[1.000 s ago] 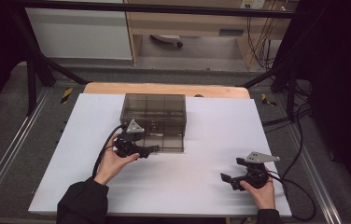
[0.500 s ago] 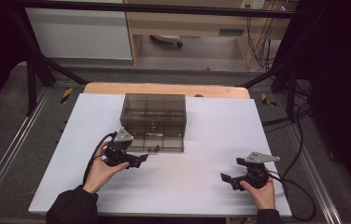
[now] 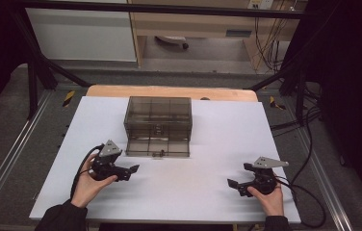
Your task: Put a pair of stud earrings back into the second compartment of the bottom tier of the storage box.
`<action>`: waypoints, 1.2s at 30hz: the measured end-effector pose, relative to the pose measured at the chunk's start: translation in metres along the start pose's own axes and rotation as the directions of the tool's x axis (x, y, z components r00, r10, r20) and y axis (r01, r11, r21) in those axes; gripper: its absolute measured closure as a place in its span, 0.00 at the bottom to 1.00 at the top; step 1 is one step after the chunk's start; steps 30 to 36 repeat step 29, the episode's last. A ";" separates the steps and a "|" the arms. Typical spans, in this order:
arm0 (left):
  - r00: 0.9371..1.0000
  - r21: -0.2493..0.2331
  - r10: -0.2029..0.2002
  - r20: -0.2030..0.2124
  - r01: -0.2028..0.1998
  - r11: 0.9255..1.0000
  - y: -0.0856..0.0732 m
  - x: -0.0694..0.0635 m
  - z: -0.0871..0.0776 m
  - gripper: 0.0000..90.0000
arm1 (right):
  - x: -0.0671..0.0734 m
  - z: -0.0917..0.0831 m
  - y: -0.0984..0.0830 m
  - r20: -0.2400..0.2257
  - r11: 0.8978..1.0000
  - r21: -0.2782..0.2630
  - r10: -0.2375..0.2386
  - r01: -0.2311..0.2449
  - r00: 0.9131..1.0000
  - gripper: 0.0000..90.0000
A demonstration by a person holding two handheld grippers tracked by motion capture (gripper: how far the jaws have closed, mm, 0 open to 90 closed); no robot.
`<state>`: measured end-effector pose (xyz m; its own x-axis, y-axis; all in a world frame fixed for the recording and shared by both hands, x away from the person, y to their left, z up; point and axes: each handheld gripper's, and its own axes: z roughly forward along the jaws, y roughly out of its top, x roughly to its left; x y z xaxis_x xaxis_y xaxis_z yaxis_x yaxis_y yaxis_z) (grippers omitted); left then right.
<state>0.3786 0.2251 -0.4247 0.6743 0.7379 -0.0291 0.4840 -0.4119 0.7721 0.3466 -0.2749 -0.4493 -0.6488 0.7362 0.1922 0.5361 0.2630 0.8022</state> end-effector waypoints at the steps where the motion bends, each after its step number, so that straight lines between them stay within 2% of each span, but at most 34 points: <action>1: 1.000 -0.001 -0.006 0.000 0.006 1.000 -0.003 0.002 -0.001 0.11 | 0.000 0.000 0.000 -0.001 1.000 0.000 0.001 -0.001 1.000 0.01; 12: 0.998 -0.008 -0.056 -0.008 0.056 0.998 -0.031 0.021 -0.017 0.11 | 0.000 0.000 -0.001 -0.003 1.000 0.003 -0.005 0.005 1.000 0.01; 18: 0.998 -0.006 -0.064 -0.023 0.064 0.998 -0.044 0.030 -0.023 0.11 | 0.001 0.001 -0.001 -0.003 1.000 0.010 -0.004 0.004 1.000 0.01; 26: 0.998 -0.010 -0.061 -0.029 0.061 0.998 -0.053 0.034 -0.027 0.11 | 0.001 0.001 -0.002 -0.006 1.000 0.014 -0.001 0.001 1.000 0.01; 36: 0.998 -0.010 -0.062 -0.032 0.062 0.998 -0.054 0.035 -0.028 0.11 | 0.001 0.001 -0.002 -0.007 1.000 0.016 0.004 -0.004 1.000 0.01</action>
